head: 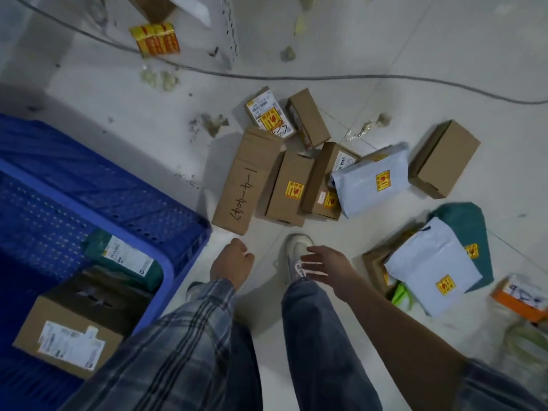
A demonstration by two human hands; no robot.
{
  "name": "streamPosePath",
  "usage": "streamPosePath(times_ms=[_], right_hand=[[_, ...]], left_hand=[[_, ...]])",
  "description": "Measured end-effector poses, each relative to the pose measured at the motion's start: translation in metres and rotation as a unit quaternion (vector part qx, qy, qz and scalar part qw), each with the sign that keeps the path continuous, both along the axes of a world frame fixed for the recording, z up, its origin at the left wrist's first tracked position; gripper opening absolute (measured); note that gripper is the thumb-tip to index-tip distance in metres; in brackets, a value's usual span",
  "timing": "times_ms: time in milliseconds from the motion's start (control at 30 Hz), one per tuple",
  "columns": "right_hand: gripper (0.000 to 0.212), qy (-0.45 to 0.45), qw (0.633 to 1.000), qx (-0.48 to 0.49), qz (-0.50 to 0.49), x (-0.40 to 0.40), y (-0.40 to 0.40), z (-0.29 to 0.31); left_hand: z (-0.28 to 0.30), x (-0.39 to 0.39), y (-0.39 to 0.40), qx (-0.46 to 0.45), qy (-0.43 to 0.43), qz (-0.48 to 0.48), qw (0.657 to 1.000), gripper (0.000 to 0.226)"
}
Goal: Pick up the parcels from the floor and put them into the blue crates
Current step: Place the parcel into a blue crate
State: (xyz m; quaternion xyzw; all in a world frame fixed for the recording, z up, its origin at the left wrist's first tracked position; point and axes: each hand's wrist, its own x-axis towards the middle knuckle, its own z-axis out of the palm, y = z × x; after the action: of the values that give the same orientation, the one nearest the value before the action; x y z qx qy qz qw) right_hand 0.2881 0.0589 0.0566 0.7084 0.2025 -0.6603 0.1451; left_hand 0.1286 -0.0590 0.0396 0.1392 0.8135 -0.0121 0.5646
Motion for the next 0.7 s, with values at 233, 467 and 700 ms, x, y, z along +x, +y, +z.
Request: streamPosePath(times_ms=[233, 467, 700], right_hand=[[0.035, 0.080, 0.996, -0.015, -0.036, -0.049, 0.029, -0.024], [0.038, 0.059, 0.998, 0.000, 0.018, -0.099, 0.040, -0.087], [0.034, 0.020, 0.999, 0.016, 0.042, -0.113, 0.034, -0.140]], left_hand=[[-0.013, -0.010, 0.024, -0.009, 0.027, 0.078, 0.997, 0.042], [-0.073, -0.035, 0.063, 0.017, 0.091, -0.013, 0.996, 0.060], [-0.133, -0.037, 0.067, 0.000, 0.178, -0.033, 0.983, 0.132]])
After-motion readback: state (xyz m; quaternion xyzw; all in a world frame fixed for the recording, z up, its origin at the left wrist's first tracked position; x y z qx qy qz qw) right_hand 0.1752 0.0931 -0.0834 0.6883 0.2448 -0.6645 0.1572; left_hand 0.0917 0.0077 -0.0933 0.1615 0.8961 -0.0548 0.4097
